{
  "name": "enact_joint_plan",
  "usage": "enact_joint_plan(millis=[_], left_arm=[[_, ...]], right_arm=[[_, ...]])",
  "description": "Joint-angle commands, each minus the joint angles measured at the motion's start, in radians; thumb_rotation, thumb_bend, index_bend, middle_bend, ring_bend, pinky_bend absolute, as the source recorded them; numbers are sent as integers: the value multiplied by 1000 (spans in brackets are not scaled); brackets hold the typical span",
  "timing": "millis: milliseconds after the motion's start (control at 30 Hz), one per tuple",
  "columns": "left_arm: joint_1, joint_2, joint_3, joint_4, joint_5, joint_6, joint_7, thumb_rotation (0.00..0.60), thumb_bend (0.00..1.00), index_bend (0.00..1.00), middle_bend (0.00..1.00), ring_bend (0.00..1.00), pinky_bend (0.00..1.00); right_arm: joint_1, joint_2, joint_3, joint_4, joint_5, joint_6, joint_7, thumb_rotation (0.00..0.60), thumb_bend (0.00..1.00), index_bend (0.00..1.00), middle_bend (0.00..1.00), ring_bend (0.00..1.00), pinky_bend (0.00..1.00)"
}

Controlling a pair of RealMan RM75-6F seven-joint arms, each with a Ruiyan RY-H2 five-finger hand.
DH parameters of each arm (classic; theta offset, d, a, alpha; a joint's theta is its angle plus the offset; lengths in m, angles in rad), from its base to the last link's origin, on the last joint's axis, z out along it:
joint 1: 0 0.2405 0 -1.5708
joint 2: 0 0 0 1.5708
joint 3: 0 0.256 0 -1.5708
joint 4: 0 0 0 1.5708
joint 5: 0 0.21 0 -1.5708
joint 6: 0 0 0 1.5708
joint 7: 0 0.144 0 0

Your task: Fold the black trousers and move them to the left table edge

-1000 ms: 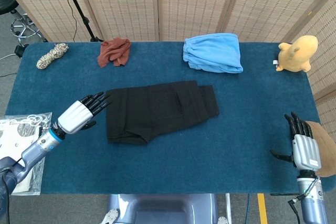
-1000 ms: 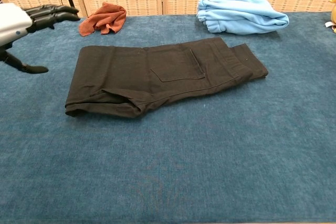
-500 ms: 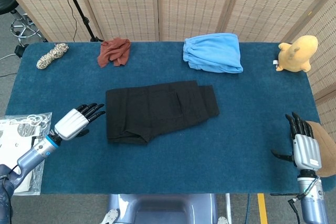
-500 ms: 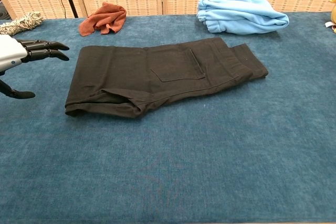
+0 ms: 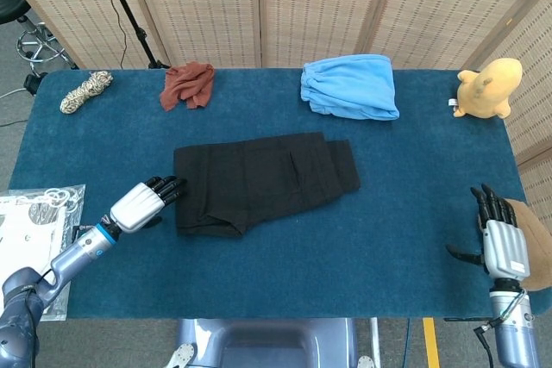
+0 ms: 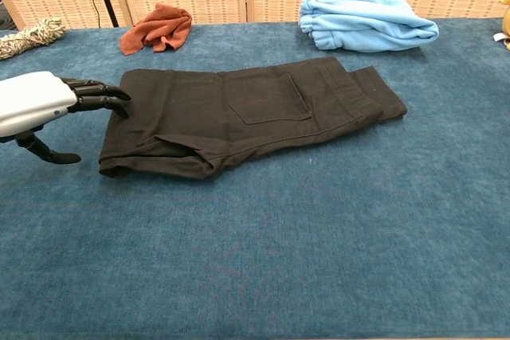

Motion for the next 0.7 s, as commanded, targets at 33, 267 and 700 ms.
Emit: enact_joint_plan(millis=[33, 267, 700], left_arm=[[-14, -11, 0, 1, 3, -14, 6, 600, 201, 249, 154, 160, 302], [-34, -30, 0, 2, 7, -30, 25, 600, 202, 255, 158, 164, 302], [-62, -44, -9, -3, 4, -44, 43, 600, 212, 255, 158, 163, 302]], right_arm=[[0, 3, 3, -2, 1, 1, 4, 600, 0, 59, 0, 0, 25], [-2, 9, 5, -7, 0, 5, 9, 600, 0, 59, 0, 0, 26], [-3, 13, 6, -14, -2, 8, 12, 600, 0, 59, 0, 0, 26]])
